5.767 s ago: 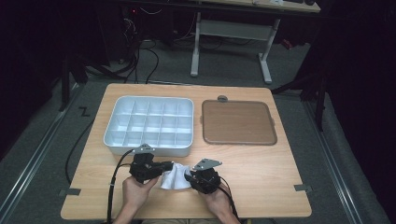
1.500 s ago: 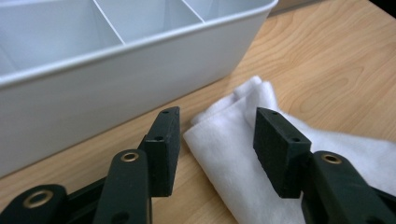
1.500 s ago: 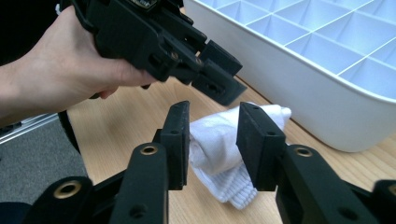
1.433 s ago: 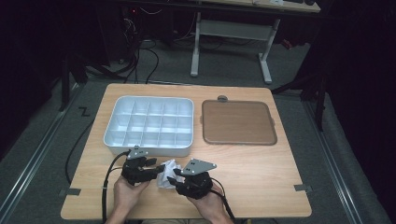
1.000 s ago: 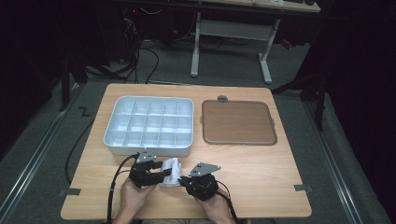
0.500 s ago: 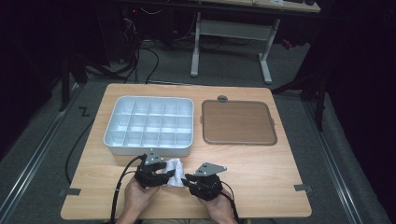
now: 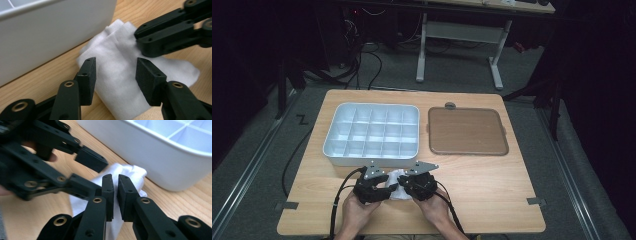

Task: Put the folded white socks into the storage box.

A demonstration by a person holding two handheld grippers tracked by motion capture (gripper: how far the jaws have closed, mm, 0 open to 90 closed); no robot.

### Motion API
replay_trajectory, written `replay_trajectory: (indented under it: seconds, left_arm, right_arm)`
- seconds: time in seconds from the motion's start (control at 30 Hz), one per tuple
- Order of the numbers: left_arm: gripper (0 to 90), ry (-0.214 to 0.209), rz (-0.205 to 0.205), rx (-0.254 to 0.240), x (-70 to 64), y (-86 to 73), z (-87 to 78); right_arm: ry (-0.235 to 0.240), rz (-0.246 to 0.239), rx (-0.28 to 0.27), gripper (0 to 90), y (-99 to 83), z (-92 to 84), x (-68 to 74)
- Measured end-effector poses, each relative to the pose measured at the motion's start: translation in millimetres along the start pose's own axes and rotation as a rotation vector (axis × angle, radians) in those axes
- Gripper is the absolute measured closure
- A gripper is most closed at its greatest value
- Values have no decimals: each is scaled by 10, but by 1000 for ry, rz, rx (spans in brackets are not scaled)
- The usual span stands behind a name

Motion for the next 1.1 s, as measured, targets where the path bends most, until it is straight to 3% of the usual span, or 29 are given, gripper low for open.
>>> replay_trajectory:
  seconds: [0.1,0.37,0.53,0.63,0.73,0.97,1.1]
  left_arm:
    - [514,5,12,15,11,-52,30]
    - [511,4,19,4,-6,-87,54]
    - [508,4,26,-16,-43,-25,16]
    - [504,-3,29,-20,-64,6,-11]
    - [502,11,33,0,-27,-25,19]
    - [498,14,8,7,23,-85,70]
    - [496,16,7,5,32,-100,84]
  right_arm:
    - [-17,1,29,842,-77,44,-47]
    - [-47,20,45,830,-273,55,-186]
    - [-38,37,-5,794,-225,-75,-162]
    - [-29,16,-25,774,-204,-118,-100]
    - [-35,-1,-3,761,-221,-73,-80]
    - [-65,23,85,755,-436,96,-201]
    - [-69,27,79,755,-469,112,-204]
Point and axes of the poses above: each handheld gripper's, and its own axes: z roughly forward along the jaws, y roughly out of its top, x roughly to its left, the point moved 4 cm from there along z, roughly forward along the jaws, and after that the axes turned 6 degrees about -y, right-handed, at the moved point
